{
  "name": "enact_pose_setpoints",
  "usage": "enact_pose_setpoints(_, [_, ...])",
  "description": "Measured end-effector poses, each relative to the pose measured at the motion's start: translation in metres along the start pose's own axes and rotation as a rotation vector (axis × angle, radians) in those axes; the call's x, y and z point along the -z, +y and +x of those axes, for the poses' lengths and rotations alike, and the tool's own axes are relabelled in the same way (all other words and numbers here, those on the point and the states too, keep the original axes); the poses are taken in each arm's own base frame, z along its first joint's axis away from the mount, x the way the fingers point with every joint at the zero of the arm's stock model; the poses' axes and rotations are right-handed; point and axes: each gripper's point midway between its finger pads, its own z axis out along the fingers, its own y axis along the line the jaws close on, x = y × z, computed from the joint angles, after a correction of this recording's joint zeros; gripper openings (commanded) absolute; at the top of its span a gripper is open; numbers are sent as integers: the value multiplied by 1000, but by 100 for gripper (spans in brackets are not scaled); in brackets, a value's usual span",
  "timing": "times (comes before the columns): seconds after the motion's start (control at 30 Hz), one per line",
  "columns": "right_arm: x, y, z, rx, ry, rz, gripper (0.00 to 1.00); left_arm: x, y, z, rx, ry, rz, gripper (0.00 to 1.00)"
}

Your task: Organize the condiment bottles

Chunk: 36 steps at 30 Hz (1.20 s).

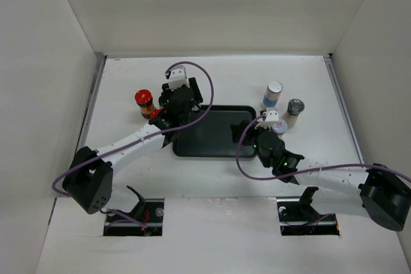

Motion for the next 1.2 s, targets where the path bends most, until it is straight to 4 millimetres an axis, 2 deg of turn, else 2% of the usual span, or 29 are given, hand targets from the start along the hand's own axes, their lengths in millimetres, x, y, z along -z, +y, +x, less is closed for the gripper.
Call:
enact_pose_setpoints(0.1, [-1,-1,2,3,6,2,75,-12,8,8,-4,10,-18,39])
enact_pose_setpoints(0.23, [-1,-2,2,-1,5,6,75,-25,16,35,-43,61,-44,39])
enact_pose_setpoints(0.37, [-1,-2,2,-5,4,8,75,-27,22,59,-75,110,-48,39])
enact_pose_setpoints(0.5, [-2,-3,3,-6,7,11,75,-28,24,65,-80,121,-49,42])
enact_pose_setpoints(0.57, [-2,-3,3,-5,8,11,75,-28,24,66,-79,121,-49,47])
enact_pose_setpoints(0.63, [-2,-3,3,-6,9,12,75,-30,23,67,-77,117,-49,58])
enact_pose_setpoints(0.73, [-2,-3,4,-6,10,13,76,-31,22,66,-74,114,-47,75])
enact_pose_setpoints(0.8, [-2,-3,4,-6,10,13,76,-31,22,66,-69,112,-46,82])
enact_pose_setpoints(1.0, [-2,-2,5,-8,13,8,76,-28,21,60,-63,105,-42,87])
enact_pose_setpoints(1.1, [-2,-2,5,-8,14,7,76,-20,18,37,-33,68,-25,87])
enact_pose_setpoints(1.2, [-2,-2,5,-9,15,4,76,-6,15,1,22,0,1,89])
